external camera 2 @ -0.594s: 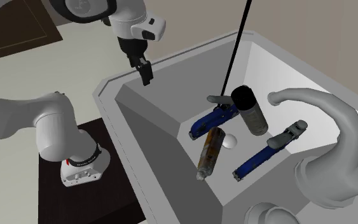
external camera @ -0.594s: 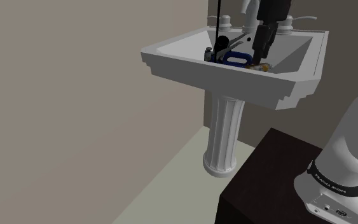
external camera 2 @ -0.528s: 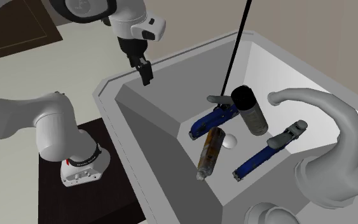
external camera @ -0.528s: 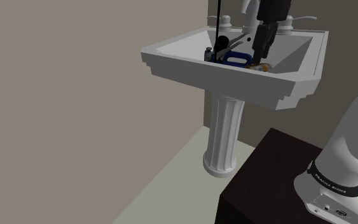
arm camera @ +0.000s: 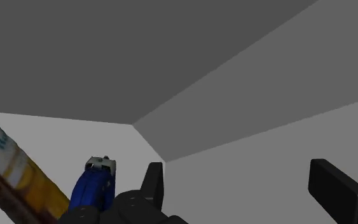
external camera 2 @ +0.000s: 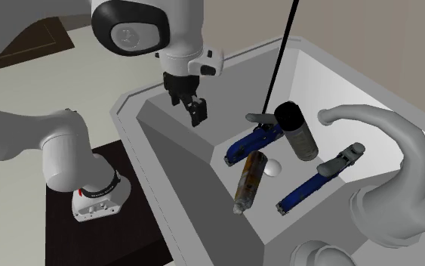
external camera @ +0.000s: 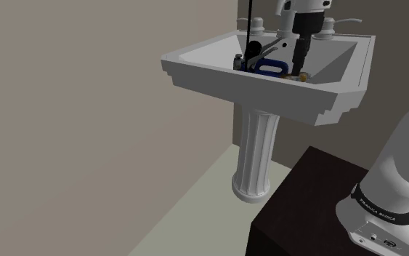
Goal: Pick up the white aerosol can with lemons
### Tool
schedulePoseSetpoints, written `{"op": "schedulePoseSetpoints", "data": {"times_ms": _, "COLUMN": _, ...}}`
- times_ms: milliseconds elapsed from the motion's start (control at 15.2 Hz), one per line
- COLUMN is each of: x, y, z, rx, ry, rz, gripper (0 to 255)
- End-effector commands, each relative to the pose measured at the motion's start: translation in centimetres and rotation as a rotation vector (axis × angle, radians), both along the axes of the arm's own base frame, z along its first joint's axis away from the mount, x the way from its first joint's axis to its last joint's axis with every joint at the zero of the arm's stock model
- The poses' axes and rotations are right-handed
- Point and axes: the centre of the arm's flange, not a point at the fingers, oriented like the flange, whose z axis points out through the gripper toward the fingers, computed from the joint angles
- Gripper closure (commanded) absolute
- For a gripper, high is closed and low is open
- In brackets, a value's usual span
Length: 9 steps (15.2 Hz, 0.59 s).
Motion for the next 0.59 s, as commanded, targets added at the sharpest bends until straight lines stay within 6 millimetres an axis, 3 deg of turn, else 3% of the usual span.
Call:
{"op": "schedulePoseSetpoints", "data": {"times_ms": 0, "x": 1.0, "y": -2.3, "z": -0.7, "rx": -0.014, "ry": 0.009, "rz": 0.039, "gripper": 0}}
{"op": "schedulePoseSetpoints", "data": {"times_ms": 528, "x": 5.8, "y": -10.4, "z": -4.1, "rx": -0.067, "ry": 0.043, "rz": 0.184, "gripper": 0}}
